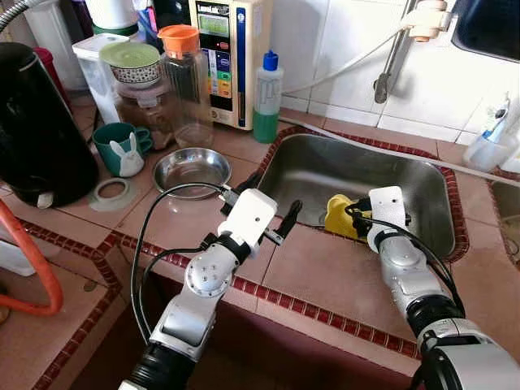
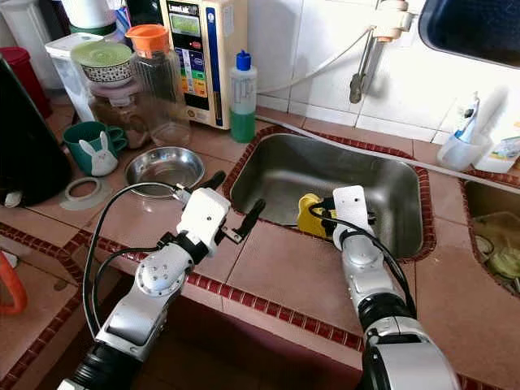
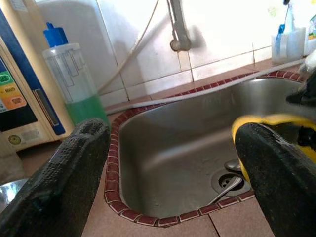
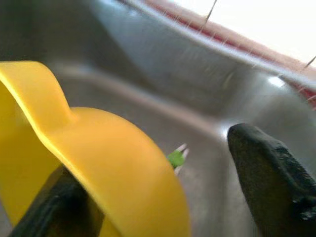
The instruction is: Kitchen organization
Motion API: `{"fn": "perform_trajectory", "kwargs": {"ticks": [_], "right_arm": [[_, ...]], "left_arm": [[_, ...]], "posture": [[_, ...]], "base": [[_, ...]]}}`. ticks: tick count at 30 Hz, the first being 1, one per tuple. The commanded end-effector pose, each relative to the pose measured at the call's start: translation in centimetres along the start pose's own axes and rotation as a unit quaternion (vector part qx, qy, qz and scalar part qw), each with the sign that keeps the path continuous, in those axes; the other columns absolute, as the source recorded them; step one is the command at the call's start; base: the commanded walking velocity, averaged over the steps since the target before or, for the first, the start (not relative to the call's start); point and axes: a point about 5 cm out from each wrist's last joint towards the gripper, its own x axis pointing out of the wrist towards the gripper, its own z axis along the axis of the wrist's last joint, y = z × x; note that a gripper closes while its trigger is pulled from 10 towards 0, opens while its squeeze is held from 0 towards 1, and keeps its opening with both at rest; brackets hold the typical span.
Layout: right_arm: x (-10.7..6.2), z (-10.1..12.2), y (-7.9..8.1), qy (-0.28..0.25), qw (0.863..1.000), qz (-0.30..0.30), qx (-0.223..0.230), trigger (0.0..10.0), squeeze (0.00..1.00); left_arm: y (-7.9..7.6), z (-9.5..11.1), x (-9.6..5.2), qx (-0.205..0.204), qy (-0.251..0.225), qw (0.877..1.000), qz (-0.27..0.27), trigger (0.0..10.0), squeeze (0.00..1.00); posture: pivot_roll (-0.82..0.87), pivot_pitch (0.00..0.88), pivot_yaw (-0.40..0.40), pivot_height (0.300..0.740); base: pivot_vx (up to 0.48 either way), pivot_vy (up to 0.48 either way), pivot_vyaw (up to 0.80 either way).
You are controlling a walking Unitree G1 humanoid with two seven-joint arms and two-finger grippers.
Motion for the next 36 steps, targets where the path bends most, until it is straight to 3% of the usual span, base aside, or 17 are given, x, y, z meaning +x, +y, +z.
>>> {"fn": "perform_trajectory", "kwargs": {"ticks": [1,8,13,16,17,22,25,27,31,32,33,34,35,36], "right_arm": [[0.3,1.0,-1.0,-0.022,1.0,-0.019,0.001,10.0,1.0],[0.7,1.5,-1.2,-0.017,1.0,-0.017,0.008,10.0,1.0],[0.8,1.2,-1.2,-0.002,1.0,-0.015,-0.023,10.0,1.0],[0.9,2.8,-1.8,-0.061,0.997,-0.03,-0.035,10.0,1.0],[0.9,4.2,-2.0,-0.109,0.993,-0.036,-0.042,10.0,1.0],[0.9,6.7,-2.0,-0.174,0.983,-0.037,-0.036,10.0,1.0],[0.9,7.0,-1.9,-0.18,0.983,-0.034,-0.024,10.0,1.0],[0.9,6.9,-1.9,-0.174,0.984,-0.03,0.01,10.0,1.0],[1.0,6.4,-1.4,-0.158,0.987,-0.001,0.023,10.0,0.98],[1.2,5.9,-0.9,-0.132,0.991,0.025,0.016,10.0,0.45],[1.4,4.7,0.1,-0.079,0.995,0.066,0.008,10.0,0.0],[1.4,3.7,0.4,-0.041,0.996,0.074,-0.003,10.0,0.0],[1.4,3.7,0.4,-0.041,0.996,0.074,-0.003,10.0,0.0],[1.4,3.6,0.2,-0.04,0.996,0.067,0.037,10.0,0.0]], "left_arm": [[0.3,0.7,0.2,0.007,-0.01,1.0,0.002,10.0,1.0],[0.3,0.6,0.2,0.007,-0.007,1.0,0.004,10.0,1.0],[0.3,0.7,0.2,0.01,-0.007,1.0,0.006,10.0,1.0],[0.4,0.6,0.3,0.014,-0.007,1.0,0.008,10.0,1.0],[0.5,0.6,0.3,0.015,-0.007,1.0,0.009,10.0,1.0],[0.5,0.6,0.3,0.019,-0.008,1.0,0.012,10.0,1.0],[0.4,0.6,0.4,0.02,-0.008,1.0,0.014,10.0,1.0],[0.4,0.6,0.4,0.02,-0.009,1.0,0.016,10.0,1.0],[0.3,0.6,0.5,0.022,-0.01,1.0,0.019,10.0,1.0],[0.3,0.6,0.5,0.022,-0.009,1.0,0.019,10.0,1.0],[0.3,0.5,0.5,0.022,-0.008,1.0,0.02,10.0,0.99],[0.3,0.5,0.5,0.023,-0.008,1.0,0.02,10.0,0.96],[0.3,0.5,0.5,0.023,-0.008,1.0,0.02,10.0,0.96],[0.2,0.5,0.5,0.023,-0.009,0.999,0.02,10.0,0.74]], "posture": [[0.09,0.004,0.015,0.74],[0.09,0.003,0.012,0.74],[0.1,0.002,0.011,0.74],[0.1,0.0,0.011,0.74],[0.1,0.0,0.01,0.74],[0.09,0.0,0.006,0.74],[0.09,0.0,-0.001,0.74],[0.09,0.0,-0.001,0.74],[0.09,0.0,-0.012,0.74],[0.09,0.0,-0.012,0.74],[0.09,0.0,-0.013,0.74],[0.09,0.0,-0.015,0.74],[0.09,0.0,-0.015,0.74],[0.09,0.0,-0.017,0.74]], "base": [[0.0,0.0,0.0],[0.0,0.0,0.0],[0.0,0.0,0.0],[0.0,0.0,0.0],[0.0,0.0,0.0],[0.0,0.0,0.0],[0.0,0.0,0.0],[0.0,0.0,0.0],[0.0,0.0,0.0],[0.0,0.0,0.0],[0.0,0.0,0.0],[0.0,0.0,0.0],[0.0,0.0,0.0],[0.0,0.0,0.0]]}}
